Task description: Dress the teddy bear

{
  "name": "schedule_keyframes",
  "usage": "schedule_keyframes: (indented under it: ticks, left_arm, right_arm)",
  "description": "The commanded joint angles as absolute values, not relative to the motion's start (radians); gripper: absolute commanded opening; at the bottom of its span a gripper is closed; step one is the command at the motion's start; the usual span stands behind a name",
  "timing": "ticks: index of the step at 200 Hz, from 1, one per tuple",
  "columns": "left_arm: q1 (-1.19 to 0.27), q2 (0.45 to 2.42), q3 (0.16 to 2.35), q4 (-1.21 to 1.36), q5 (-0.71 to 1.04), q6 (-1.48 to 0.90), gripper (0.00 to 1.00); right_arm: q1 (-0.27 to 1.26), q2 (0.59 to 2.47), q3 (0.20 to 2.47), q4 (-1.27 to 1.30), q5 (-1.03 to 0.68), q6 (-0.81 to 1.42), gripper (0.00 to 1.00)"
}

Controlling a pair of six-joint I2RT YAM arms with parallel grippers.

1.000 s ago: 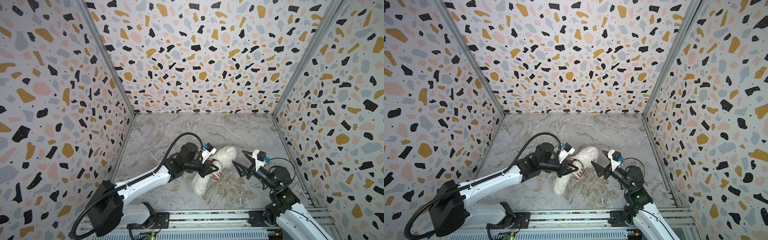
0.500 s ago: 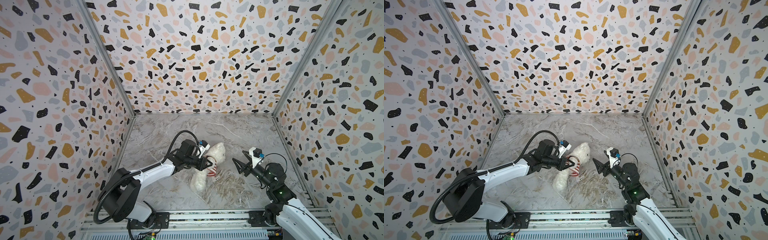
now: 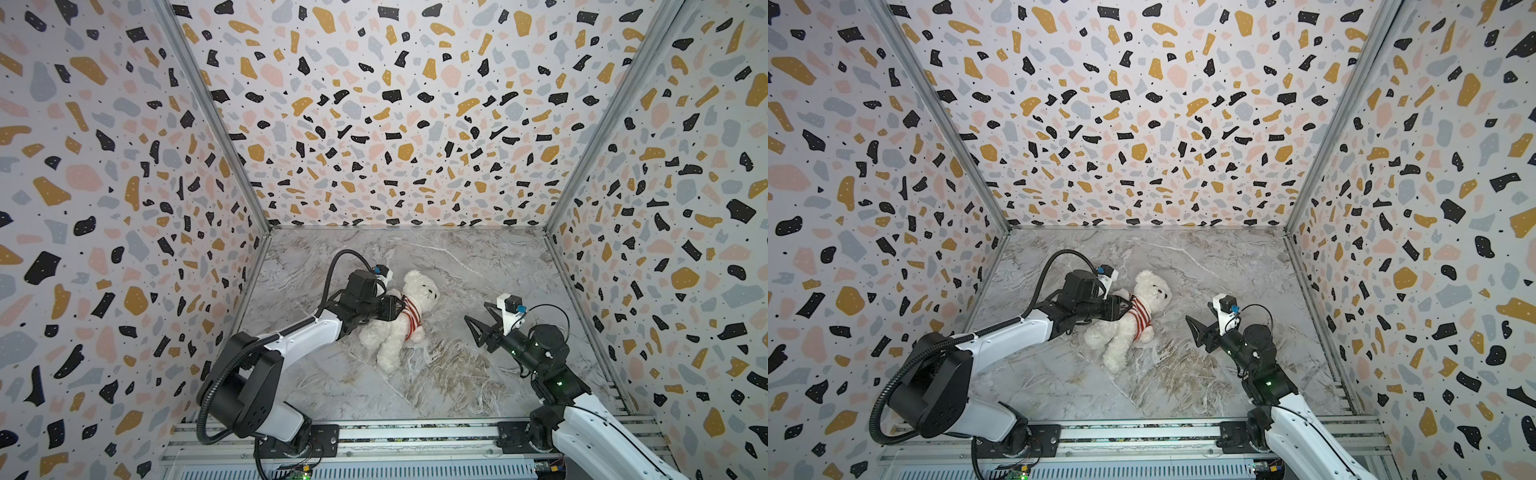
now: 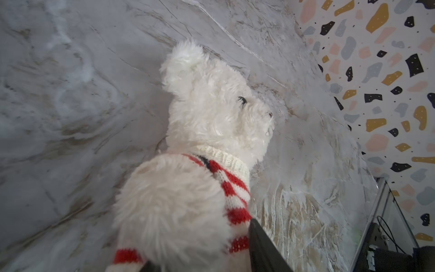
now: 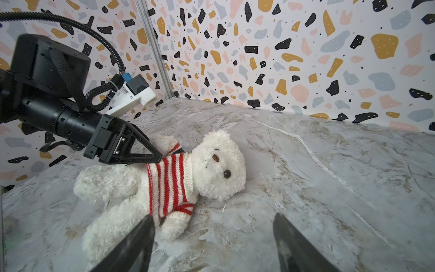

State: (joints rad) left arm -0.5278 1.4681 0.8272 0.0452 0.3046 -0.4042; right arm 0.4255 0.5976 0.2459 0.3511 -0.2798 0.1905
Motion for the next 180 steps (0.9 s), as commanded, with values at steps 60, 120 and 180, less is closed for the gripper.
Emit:
schedule_keyframes:
  ticks: [60,120,180]
  left_arm:
    - [-0.619,1.286,0.834,-0.030,-0.002,-0.337,0.72]
    - [-0.693,1.418,0.864,-0.028,-0.101,-0.302,0.59]
    - [-0.701,1.472,0.801,-0.028,-0.183,-0.308,0.41]
  right_arm:
    - [0.432,0.659,0.288,0.387,-0.291,0.233,0.79]
    - [0.446,0.675,0.308,0.375,-0.278,0.233,0.79]
    - [0.449,0.674,0.301,0.368,-0.267,0.233,0.79]
